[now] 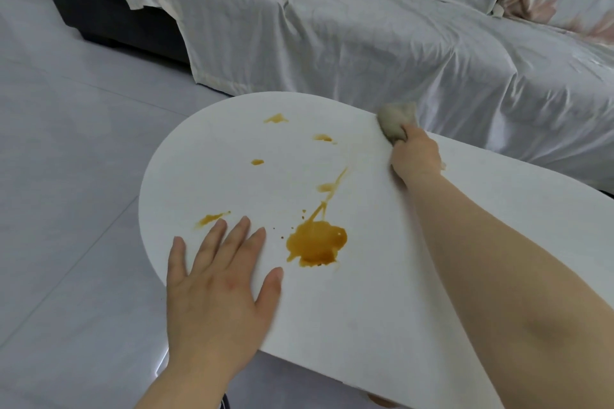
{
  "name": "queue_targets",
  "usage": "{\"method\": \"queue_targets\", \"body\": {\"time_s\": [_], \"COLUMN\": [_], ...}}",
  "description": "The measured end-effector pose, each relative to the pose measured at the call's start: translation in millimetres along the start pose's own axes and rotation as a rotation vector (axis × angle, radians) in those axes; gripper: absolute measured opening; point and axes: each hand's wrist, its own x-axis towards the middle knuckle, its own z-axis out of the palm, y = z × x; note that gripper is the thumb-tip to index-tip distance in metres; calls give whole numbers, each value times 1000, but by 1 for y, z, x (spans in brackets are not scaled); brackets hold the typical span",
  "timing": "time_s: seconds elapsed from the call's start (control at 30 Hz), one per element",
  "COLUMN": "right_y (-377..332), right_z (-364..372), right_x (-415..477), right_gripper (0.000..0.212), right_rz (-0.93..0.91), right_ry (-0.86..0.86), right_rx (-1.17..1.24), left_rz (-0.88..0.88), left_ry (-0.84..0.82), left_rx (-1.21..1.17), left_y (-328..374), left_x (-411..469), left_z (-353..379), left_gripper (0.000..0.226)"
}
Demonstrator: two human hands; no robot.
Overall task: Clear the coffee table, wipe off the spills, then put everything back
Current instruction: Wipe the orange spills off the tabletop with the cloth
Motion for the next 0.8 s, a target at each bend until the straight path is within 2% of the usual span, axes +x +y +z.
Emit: {"method": "queue_targets", "body": {"time_s": [0.07, 0.2, 0.27, 0.37, 0.5, 0.57, 0.63, 0.8], "right_y": [-6, -17, -14, 1, 35, 40, 33, 6], "right_z": [2, 15, 15, -1, -29, -32, -28, -2], "right_x": [-13, -62, -74, -59, -36, -43, -62, -130], "right_gripper": [46, 46, 44, 43, 45, 45, 45, 44], "right_rz": [-27, -437, -544, -455, -71, -17, -113, -492], "right_ry": [-38, -184, -249, -236, -56, -40, -60, -182], "right_rx": [8, 65, 80, 47, 27, 33, 52, 126], "left_rz": [-6, -31, -33, -36, -37, -41, -48, -51], "left_ry": [0, -4, -11, -7, 4, 17, 24, 59], "left_rx": [-13, -41, -44, -45, -57, -70, -80, -93], "left_y": [0, 2, 2, 0, -1, -1, 0, -1], "left_x": [0, 0, 0, 0, -1, 0, 2, 2], "left_z": [0, 0, 0, 1, 3, 3, 4, 7], "left_gripper": [56, 62, 69, 78, 66, 64, 63, 55]}}
